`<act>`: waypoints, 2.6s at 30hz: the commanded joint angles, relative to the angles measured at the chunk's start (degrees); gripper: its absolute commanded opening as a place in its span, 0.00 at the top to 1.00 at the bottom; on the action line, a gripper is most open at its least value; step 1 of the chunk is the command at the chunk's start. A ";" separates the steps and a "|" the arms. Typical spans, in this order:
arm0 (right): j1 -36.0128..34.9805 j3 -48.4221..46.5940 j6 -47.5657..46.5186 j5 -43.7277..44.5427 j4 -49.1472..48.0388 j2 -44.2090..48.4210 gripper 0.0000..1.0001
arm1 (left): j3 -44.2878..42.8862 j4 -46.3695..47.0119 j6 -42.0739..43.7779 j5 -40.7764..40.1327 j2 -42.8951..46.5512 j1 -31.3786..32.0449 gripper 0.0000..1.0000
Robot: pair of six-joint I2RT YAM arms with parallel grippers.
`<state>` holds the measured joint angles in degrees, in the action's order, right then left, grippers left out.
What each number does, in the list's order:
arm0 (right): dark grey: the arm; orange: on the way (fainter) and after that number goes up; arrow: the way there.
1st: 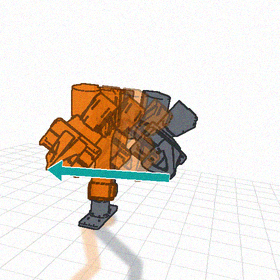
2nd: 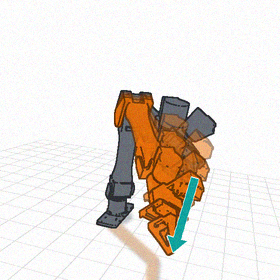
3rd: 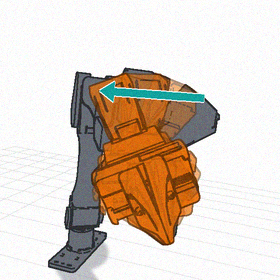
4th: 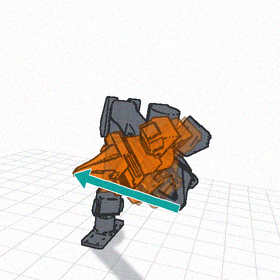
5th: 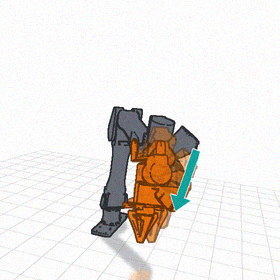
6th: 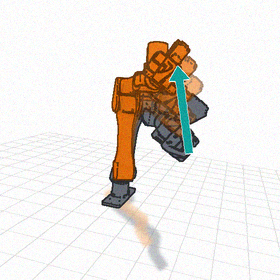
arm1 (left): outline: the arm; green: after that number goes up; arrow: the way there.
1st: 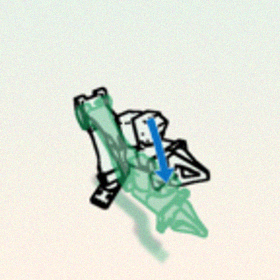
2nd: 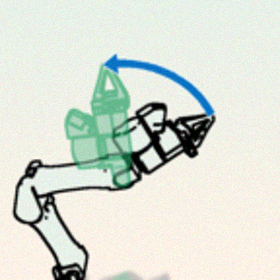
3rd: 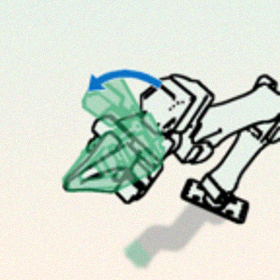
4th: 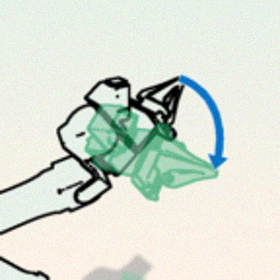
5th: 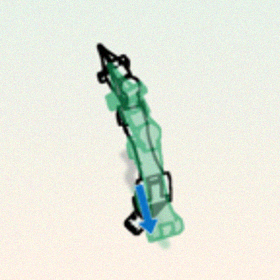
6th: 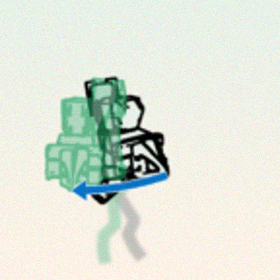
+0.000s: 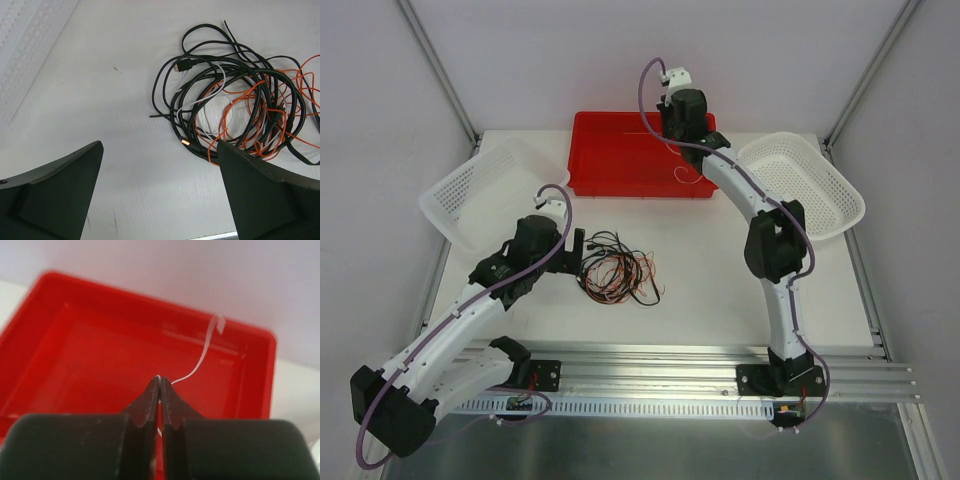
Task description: Untangle the cables
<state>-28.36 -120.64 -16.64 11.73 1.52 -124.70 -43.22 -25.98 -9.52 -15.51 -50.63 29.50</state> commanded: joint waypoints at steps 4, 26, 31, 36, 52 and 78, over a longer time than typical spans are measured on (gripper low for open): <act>1.64 0.57 5.21 -3.90 0.33 -1.86 0.93 | 0.24 0.75 1.17 0.56 -0.87 -0.58 0.01; -5.47 44.21 19.27 -20.52 16.59 38.91 0.25 | -0.99 0.75 -1.73 11.37 -6.58 -1.11 0.01; -11.01 58.39 28.57 -18.94 11.24 46.91 0.26 | -1.51 0.84 -2.70 14.45 -9.74 -1.11 0.02; -13.47 69.81 33.86 -16.30 8.07 50.52 0.29 | -2.13 0.75 -3.05 16.91 -13.35 -1.11 0.06; -20.24 76.35 36.42 -15.69 -5.12 39.02 0.47 | -3.71 0.93 -3.58 17.44 -22.31 -1.11 0.05; -21.04 43.42 11.91 2.51 40.21 69.85 0.99 | -5.82 -0.39 -4.28 16.83 -31.98 -1.11 0.05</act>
<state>-49.23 -70.11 0.56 10.44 33.78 -57.36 -46.94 -25.69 -13.08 1.28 -81.95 28.77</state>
